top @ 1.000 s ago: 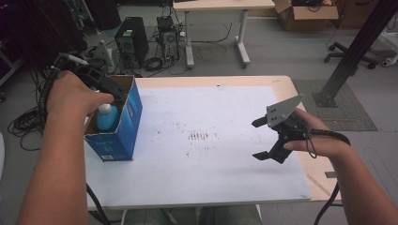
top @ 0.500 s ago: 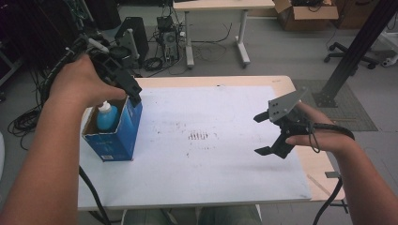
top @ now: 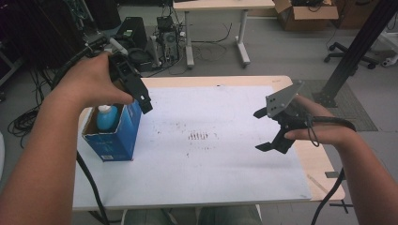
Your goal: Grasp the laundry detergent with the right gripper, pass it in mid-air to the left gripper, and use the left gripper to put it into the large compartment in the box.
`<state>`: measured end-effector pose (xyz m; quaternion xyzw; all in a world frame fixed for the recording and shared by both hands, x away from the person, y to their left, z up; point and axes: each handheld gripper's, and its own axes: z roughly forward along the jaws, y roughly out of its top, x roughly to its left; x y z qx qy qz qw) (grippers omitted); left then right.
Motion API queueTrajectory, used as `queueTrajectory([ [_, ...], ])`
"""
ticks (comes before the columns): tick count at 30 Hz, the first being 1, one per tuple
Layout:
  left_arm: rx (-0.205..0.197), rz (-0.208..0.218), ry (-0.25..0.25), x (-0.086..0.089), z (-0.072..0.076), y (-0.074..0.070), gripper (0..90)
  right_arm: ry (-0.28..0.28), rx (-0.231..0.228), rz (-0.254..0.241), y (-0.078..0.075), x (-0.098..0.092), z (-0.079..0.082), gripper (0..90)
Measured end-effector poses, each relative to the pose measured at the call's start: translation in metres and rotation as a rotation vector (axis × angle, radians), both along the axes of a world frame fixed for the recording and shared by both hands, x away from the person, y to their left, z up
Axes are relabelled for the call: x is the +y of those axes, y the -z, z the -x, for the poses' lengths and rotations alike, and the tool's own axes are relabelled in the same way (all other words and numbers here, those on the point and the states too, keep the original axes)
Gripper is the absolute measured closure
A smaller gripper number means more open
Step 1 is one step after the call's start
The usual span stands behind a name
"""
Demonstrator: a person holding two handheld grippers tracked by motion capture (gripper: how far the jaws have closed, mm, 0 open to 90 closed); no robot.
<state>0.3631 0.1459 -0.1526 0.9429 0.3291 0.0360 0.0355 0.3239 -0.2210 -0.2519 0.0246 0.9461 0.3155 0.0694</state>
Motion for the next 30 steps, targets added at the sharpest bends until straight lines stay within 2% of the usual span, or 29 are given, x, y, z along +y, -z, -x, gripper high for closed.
queueTrajectory([
  [2, 0.020, 0.010, 0.056, -0.006, 0.004, 0.002, 0.2, 0.000, 0.000, 0.015, 0.000, 0.002, -0.001, 2.7],
  [6, 0.051, 0.007, 0.133, -0.014, 0.010, 0.007, 0.2, 0.002, 0.010, 0.045, 0.001, 0.005, -0.004, 2.7],
  [9, 0.061, 0.006, 0.186, -0.021, 0.013, 0.011, 0.2, -0.003, 0.017, 0.073, 0.003, 0.008, -0.005, 2.8],
  [10, 0.057, 0.001, 0.237, -0.027, 0.017, 0.014, 0.2, -0.009, 0.019, 0.086, 0.003, 0.010, -0.006, 2.8],
  [11, 0.057, 0.001, 0.237, -0.027, 0.017, 0.014, 0.2, -0.009, 0.019, 0.086, 0.003, 0.010, -0.006, 2.8],
  [12, 0.070, 0.002, 0.261, -0.030, 0.018, 0.017, 0.2, -0.009, 0.019, 0.088, 0.004, 0.010, -0.006, 2.8],
  [13, 0.072, -0.013, 0.331, -0.036, 0.020, 0.023, 0.2, -0.014, 0.021, 0.103, 0.004, 0.011, -0.008, 2.9],
  [14, 0.072, -0.013, 0.331, -0.036, 0.020, 0.023, 0.2, -0.014, 0.021, 0.103, 0.004, 0.011, -0.008, 2.9],
  [15, 0.066, -0.026, 0.358, -0.039, 0.021, 0.026, 0.2, -0.015, 0.020, 0.108, 0.004, 0.011, -0.009, 2.9],
  [16, 0.086, -0.031, 0.393, -0.044, 0.022, 0.034, 0.2, -0.011, 0.017, 0.121, 0.004, 0.012, -0.011, 2.8],
  [17, 0.086, -0.031, 0.393, -0.044, 0.022, 0.034, 0.2, -0.017, 0.014, 0.126, 0.004, 0.012, -0.012, 2.9],
  [18, 0.104, -0.042, 0.426, -0.049, 0.022, 0.041, 0.2, -0.019, 0.015, 0.133, 0.004, 0.012, -0.014, 2.9],
  [21, 0.121, -0.050, 0.451, -0.053, 0.021, 0.048, 0.2, -0.015, 0.018, 0.147, 0.006, 0.013, -0.016, 2.9],
  [24, 0.130, -0.068, 0.482, -0.060, 0.020, 0.057, 0.2, -0.012, 0.025, 0.170, 0.010, 0.014, -0.020, 3.0],
  [30, 0.125, -0.080, 0.531, -0.066, 0.019, 0.064, 0.2, 0.006, 0.049, 0.221, 0.019, 0.017, -0.029, 3.3],
])
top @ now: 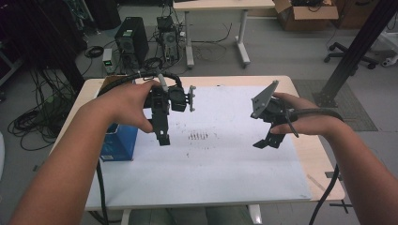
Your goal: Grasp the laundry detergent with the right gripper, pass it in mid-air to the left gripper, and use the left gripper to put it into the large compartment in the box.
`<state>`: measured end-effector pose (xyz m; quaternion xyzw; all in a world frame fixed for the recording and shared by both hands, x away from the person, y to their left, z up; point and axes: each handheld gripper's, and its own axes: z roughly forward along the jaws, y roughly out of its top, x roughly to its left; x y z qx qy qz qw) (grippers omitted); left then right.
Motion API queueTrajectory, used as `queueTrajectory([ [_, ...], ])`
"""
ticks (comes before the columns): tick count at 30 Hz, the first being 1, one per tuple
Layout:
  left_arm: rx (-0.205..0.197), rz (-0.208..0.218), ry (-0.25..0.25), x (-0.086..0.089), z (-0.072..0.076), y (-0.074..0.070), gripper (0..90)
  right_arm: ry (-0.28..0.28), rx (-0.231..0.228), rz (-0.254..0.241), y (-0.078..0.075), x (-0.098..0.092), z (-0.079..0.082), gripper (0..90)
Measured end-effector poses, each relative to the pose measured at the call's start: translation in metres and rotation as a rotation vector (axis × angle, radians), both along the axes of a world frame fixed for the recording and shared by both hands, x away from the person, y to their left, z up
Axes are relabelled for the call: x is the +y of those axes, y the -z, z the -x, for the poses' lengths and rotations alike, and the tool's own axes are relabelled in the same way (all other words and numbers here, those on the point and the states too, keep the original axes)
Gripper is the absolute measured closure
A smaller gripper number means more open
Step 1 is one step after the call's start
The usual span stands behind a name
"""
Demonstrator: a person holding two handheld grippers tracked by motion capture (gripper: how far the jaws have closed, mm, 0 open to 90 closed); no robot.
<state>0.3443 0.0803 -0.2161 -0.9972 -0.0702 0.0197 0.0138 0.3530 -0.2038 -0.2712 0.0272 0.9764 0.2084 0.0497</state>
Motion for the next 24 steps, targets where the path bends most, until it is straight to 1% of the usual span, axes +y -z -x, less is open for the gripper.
queueTrajectory([
  [4, -0.002, -0.013, 0.015, -0.002, -0.001, 0.005, 0.2, 0.003, 0.005, 0.009, 0.003, 0.000, -0.003, 3.3],
  [8, -0.004, -0.007, 0.030, -0.003, -0.003, 0.007, 0.2, 0.003, 0.009, 0.017, 0.004, 0.001, -0.004, 3.4],
  [10, 0.000, -0.006, 0.028, -0.004, -0.004, 0.009, 0.2, 0.002, 0.012, 0.016, 0.005, 0.000, -0.004, 3.4],
  [18, -0.002, -0.003, 0.044, -0.011, -0.005, 0.011, 0.2, 0.010, 0.016, 0.017, 0.008, -0.003, -0.004, 3.5],
  [24, 0.000, -0.005, 0.036, -0.010, -0.005, 0.011, 0.2, 0.006, 0.016, 0.015, 0.008, -0.001, -0.004, 3.5],
])
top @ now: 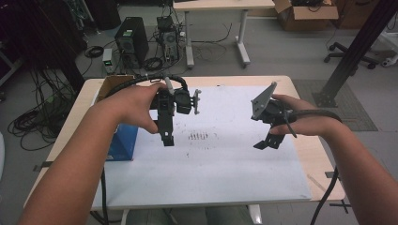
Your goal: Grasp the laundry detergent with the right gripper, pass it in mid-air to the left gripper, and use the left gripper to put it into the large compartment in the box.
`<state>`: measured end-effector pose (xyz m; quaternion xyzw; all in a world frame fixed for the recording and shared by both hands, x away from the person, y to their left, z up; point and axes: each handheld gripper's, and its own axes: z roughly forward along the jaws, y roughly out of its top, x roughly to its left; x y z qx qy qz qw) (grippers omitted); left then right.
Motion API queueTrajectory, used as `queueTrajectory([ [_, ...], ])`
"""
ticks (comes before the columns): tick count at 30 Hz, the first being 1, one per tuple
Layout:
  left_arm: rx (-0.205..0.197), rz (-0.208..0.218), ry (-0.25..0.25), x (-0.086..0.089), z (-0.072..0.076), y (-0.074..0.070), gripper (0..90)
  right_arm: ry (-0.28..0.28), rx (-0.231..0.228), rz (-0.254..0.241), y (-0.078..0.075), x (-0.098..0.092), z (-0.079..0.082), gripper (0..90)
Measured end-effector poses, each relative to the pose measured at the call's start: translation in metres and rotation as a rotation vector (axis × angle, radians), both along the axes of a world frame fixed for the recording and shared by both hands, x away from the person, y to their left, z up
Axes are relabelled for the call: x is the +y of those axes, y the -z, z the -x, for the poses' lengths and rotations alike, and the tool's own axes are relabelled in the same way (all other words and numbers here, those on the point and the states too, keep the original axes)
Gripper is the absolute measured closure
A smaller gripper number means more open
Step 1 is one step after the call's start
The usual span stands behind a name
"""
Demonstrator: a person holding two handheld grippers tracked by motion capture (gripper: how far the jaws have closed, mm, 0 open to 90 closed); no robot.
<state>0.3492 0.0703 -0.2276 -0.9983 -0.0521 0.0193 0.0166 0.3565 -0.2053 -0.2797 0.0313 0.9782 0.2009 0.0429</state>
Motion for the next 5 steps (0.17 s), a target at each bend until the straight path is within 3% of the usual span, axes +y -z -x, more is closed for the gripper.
queueTrajectory([
  [5, -0.004, 0.004, 0.001, 0.0025, 0.0016, -0.0017, 0.2, -0.006, 0.000, 0.000, 0.0002, 0.0026, -0.0001, 3.5],
])
